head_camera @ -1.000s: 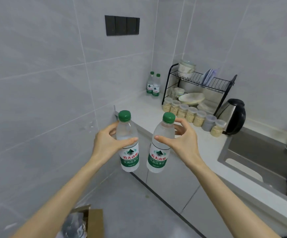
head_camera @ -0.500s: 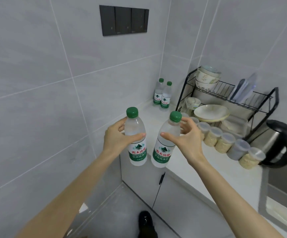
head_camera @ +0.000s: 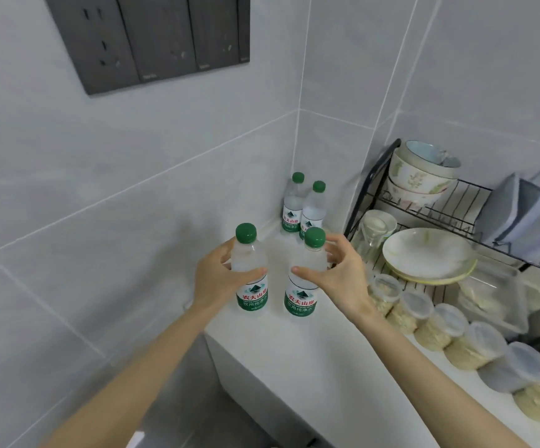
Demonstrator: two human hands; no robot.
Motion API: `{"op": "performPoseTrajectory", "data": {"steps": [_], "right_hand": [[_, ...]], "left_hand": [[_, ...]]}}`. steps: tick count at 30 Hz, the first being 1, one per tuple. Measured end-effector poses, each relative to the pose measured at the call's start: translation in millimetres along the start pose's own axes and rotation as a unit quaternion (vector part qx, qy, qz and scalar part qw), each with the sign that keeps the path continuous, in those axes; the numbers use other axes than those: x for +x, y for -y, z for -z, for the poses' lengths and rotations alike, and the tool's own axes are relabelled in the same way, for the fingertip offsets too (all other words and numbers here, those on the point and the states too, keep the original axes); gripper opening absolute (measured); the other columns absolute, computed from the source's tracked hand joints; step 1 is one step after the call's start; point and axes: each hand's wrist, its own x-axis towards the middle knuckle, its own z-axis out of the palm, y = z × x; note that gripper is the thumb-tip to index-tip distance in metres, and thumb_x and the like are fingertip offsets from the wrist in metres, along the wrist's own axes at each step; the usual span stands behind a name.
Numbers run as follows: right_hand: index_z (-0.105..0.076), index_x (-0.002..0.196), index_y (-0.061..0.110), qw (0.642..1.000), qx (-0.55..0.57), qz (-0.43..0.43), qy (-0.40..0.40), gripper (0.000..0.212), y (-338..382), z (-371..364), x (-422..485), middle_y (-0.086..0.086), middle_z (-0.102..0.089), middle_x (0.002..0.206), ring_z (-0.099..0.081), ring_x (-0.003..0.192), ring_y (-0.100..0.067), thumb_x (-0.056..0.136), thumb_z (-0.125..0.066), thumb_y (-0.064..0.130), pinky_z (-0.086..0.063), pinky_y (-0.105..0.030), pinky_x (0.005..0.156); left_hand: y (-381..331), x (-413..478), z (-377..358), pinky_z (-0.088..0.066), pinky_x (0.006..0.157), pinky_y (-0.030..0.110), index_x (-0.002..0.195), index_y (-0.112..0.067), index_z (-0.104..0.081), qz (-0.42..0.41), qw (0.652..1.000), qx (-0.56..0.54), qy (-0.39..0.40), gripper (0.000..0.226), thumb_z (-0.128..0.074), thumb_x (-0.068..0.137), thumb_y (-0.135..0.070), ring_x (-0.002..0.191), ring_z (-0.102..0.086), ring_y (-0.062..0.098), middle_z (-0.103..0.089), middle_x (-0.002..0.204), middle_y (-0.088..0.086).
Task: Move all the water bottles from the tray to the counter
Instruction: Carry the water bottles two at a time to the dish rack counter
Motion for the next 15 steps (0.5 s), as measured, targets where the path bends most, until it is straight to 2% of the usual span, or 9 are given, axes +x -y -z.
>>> {"op": "performPoseTrajectory", "data": {"steps": [3,7,12,15], "right_hand": [[-0.057,0.105,0.029,1.0,-0.003,-0.018,-0.011,0.062,-11,-8,34,0.015,-0.067,0.103,-0.059,0.101,-0.001,0.054,-0.092,0.023,-0.043,-0.013,0.082],[-0.057,0.105,0.03,0.998,-0.015,-0.04,-0.037,0.062,-27,-17,74,0.011,-0.068,0.105,-0.06,0.103,-0.008,0.053,-0.092,0.025,-0.045,-0.019,0.084],[-0.057,0.107,0.026,0.995,-0.027,-0.067,-0.066,0.063,-40,-27,110,0.008,-0.067,0.107,-0.059,0.104,-0.013,0.054,-0.091,0.025,-0.047,-0.027,0.09],[-0.056,0.105,0.025,0.994,-0.037,-0.074,-0.078,0.061,-46,-32,131,0.012,-0.065,0.105,-0.058,0.103,-0.011,0.056,-0.091,0.023,-0.045,-0.023,0.089]], "left_hand": [[9,42,-13,-0.053,0.07,0.011,0.108,-0.031,-0.068,0.014,1.0,0.002,0.014,0.059,-0.09,0.056,-0.016,0.085,-0.068,-0.004,-0.072,0.094,-0.016],[23,92,-32,-0.052,0.07,0.01,0.111,-0.024,-0.067,0.02,0.999,0.012,0.043,0.061,-0.09,0.055,-0.016,0.087,-0.068,-0.001,-0.073,0.098,-0.01],[35,143,-54,-0.058,0.082,0.034,0.104,-0.026,-0.068,0.016,0.996,0.016,0.081,0.058,-0.089,0.05,-0.027,0.088,-0.07,0.007,-0.074,0.093,-0.01],[38,170,-71,-0.058,0.081,0.039,0.097,-0.027,-0.069,0.008,0.997,0.017,0.079,0.054,-0.085,0.046,-0.034,0.086,-0.07,0.011,-0.074,0.089,-0.01]]}}
